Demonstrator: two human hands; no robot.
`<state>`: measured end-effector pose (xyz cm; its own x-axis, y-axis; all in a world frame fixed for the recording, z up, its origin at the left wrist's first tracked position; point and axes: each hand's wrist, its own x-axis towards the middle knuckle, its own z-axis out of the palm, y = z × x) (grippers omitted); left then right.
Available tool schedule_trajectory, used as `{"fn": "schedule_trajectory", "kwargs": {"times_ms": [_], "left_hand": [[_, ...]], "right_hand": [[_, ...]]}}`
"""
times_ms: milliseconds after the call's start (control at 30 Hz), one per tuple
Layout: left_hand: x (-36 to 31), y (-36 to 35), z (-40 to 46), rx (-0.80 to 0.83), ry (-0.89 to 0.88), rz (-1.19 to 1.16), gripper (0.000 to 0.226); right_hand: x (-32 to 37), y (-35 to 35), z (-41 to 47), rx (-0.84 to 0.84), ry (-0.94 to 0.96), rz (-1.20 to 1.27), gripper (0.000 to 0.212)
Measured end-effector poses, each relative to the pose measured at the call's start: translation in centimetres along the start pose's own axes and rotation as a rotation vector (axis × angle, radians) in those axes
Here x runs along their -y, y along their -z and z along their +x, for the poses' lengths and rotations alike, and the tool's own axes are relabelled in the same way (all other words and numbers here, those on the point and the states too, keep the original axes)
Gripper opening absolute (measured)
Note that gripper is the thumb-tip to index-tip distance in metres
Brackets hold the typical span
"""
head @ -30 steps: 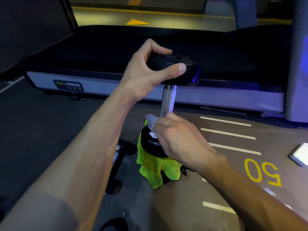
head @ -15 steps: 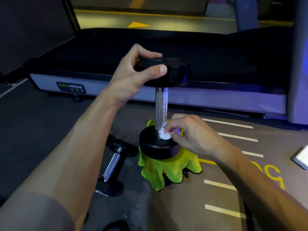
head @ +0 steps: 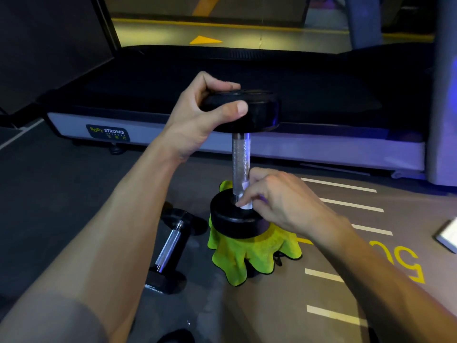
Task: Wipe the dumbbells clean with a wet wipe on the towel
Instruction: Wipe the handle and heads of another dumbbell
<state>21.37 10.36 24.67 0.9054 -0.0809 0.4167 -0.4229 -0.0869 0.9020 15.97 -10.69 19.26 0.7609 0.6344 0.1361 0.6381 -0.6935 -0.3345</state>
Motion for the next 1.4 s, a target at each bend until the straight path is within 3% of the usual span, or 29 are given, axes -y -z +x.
{"fn": "schedule_trajectory", "kwargs": {"times_ms": [167, 367, 467, 733, 967, 1067, 1133, 1267, 1400], "left_hand": [[0.1, 0.1, -0.1, -0.016, -0.004, -0.017, 0.044], [0.2, -0.6, 0.1, -0.009, -0.016, 0.012, 0.042], [0.4, -0.7, 0.1, -0.037, -0.015, 0.010, 0.042], [0.3, -0.6, 0.1, -0.056, 0.002, 0.016, 0.042], [0.4, -0.7, 0.1, -0.077, -0.004, 0.045, 0.039], [0.2, -0.8, 0.1, -0.066, 0.001, 0.040, 0.040], [0.2, -0.8, 0.1, -0.068, 0.001, 0.044, 0.040], [0.4, -0.5, 0.0, -0.081, 0.007, 0.061, 0.040], [0.3, -0.3, 0.0, -0.084, 0.008, 0.083, 0.040]], "right_hand": [[2.2, -1.2, 0.1, -0.033, 0.032, -0.160, 0.037], [2.5, -3.5, 0.3, -0.160, 0.048, -0.171, 0.017], [1.4, -3.4, -0.3, -0.211, 0.084, -0.114, 0.018], [-0.6, -0.1, 1.4, -0.657, -0.001, -0.079, 0.011], [-1.5, -2.8, -0.3, -0.332, 0.055, 0.064, 0.014], [-1.9, -1.1, 0.6, -0.493, 0.033, 0.101, 0.015], [-1.7, -0.9, 0.6, -0.504, 0.012, 0.086, 0.014], [-1.5, -1.5, -1.2, -0.237, 0.031, 0.132, 0.019], [-0.3, -0.5, -1.7, -0.085, 0.036, 0.111, 0.036]]}}
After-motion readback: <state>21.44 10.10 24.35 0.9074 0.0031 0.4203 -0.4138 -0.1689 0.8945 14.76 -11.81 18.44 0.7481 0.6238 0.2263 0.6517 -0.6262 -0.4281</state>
